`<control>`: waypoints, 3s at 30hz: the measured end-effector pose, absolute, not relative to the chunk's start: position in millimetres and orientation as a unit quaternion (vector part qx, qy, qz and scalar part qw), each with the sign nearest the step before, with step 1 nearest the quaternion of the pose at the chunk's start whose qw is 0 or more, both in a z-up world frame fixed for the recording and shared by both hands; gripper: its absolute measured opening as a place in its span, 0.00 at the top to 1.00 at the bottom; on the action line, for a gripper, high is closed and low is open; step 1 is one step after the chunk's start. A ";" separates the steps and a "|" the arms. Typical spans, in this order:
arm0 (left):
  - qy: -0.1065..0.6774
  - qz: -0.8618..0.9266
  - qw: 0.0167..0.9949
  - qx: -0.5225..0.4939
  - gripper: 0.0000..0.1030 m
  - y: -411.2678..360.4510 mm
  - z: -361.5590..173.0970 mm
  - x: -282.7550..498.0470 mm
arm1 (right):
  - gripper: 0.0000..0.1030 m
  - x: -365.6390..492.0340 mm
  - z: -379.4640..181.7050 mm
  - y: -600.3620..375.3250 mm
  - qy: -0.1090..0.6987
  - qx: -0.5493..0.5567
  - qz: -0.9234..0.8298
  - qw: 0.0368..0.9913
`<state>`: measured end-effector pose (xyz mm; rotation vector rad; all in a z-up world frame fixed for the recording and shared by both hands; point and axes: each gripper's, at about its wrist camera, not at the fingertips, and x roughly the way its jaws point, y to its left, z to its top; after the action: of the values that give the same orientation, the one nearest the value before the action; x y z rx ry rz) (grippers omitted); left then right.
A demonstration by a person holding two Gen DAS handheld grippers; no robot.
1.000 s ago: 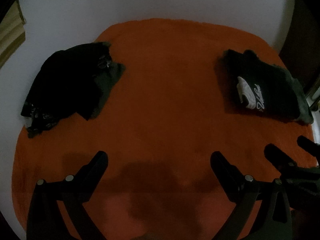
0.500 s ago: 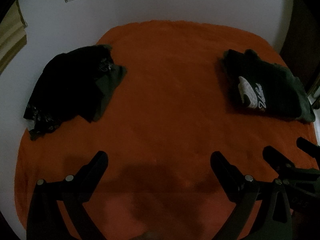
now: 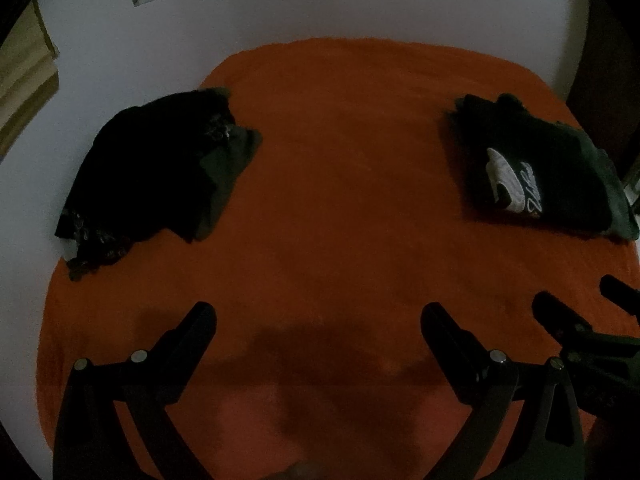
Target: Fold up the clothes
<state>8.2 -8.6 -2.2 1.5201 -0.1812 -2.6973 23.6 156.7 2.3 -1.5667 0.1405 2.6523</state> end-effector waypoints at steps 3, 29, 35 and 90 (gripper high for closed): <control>-0.058 -0.868 0.015 0.492 0.01 -8.3 -3.1 9.4 | 0.00 23.9 0.3 155.6 0.039 -0.508 0.860 0.031; -0.024 -0.880 -0.027 0.474 0.01 -13.7 3.6 16.8 | 0.00 25.0 -1.3 163.1 0.046 -0.502 0.863 0.019; -0.002 -0.888 -0.041 0.458 0.01 -24.4 7.2 18.0 | 0.00 27.0 5.3 166.6 0.075 -0.485 0.871 -0.014; 0.314 -0.779 0.262 0.475 0.33 -463.7 -38.5 -41.7 | 0.98 -309.5 -58.9 -318.3 -0.098 -0.357 0.905 -0.212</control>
<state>-41.7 -463.7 -38.5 1.2846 0.8510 -2.1087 -309.5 -318.3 -58.9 -1.3031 -0.3571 3.3024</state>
